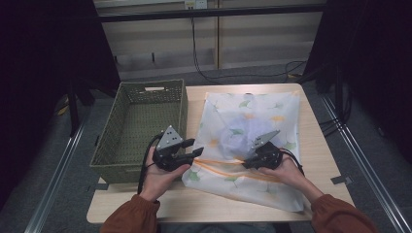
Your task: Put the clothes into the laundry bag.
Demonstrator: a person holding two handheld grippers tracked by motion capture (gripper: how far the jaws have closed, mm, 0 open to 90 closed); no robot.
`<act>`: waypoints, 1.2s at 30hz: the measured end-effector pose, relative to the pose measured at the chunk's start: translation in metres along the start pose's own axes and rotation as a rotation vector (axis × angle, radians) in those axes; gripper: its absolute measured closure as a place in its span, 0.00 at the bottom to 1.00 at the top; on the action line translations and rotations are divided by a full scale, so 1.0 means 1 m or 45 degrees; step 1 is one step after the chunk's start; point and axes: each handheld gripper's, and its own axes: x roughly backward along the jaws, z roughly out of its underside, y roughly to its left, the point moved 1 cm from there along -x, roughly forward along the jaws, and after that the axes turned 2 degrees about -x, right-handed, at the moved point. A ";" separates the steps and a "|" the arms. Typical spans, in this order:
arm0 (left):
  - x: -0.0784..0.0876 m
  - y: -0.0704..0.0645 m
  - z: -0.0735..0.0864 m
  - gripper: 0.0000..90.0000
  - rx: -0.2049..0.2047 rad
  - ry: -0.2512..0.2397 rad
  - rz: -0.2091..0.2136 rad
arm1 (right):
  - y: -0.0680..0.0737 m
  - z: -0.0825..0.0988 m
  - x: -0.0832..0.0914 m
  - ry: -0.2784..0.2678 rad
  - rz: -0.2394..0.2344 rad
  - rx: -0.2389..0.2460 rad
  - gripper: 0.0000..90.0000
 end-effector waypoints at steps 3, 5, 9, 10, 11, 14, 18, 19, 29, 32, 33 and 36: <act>0.001 0.001 0.001 0.61 0.005 -0.004 -0.001 | -0.001 0.001 -0.002 0.022 0.011 0.009 0.99; 0.001 0.001 0.001 0.61 0.006 -0.005 -0.001 | -0.001 0.002 -0.003 0.042 0.028 0.018 0.99; 0.001 0.001 0.001 0.61 0.003 -0.006 0.005 | 0.003 0.001 -0.002 0.081 0.106 0.088 0.99; 0.001 0.002 0.001 0.61 0.002 -0.005 0.006 | 0.002 0.001 -0.002 0.082 0.112 0.099 0.99; 0.001 0.002 0.001 0.61 0.002 -0.005 0.006 | 0.002 0.001 0.000 0.103 0.162 0.118 0.99; 0.003 0.001 0.002 0.61 -0.004 -0.002 0.001 | -0.004 0.006 0.006 0.117 0.216 0.101 0.99; 0.006 0.003 0.005 0.60 0.007 0.003 -0.007 | -0.012 0.013 0.017 0.046 0.214 0.031 0.93; 0.007 0.004 0.006 0.60 0.004 0.006 -0.008 | -0.013 0.013 0.021 0.012 0.197 0.021 0.91; 0.014 0.006 0.008 0.58 -0.005 0.028 -0.027 | -0.004 -0.007 0.030 -0.205 0.190 0.032 0.81; 0.014 0.005 0.008 0.58 -0.013 0.032 -0.020 | -0.003 -0.011 0.024 -0.208 0.172 0.036 0.95; 0.015 0.004 0.008 0.58 -0.020 0.040 -0.021 | -0.003 -0.012 0.023 -0.219 0.149 0.045 0.96; 0.016 0.004 0.008 0.58 -0.023 0.041 -0.020 | 0.001 -0.012 0.022 -0.203 0.116 0.067 0.98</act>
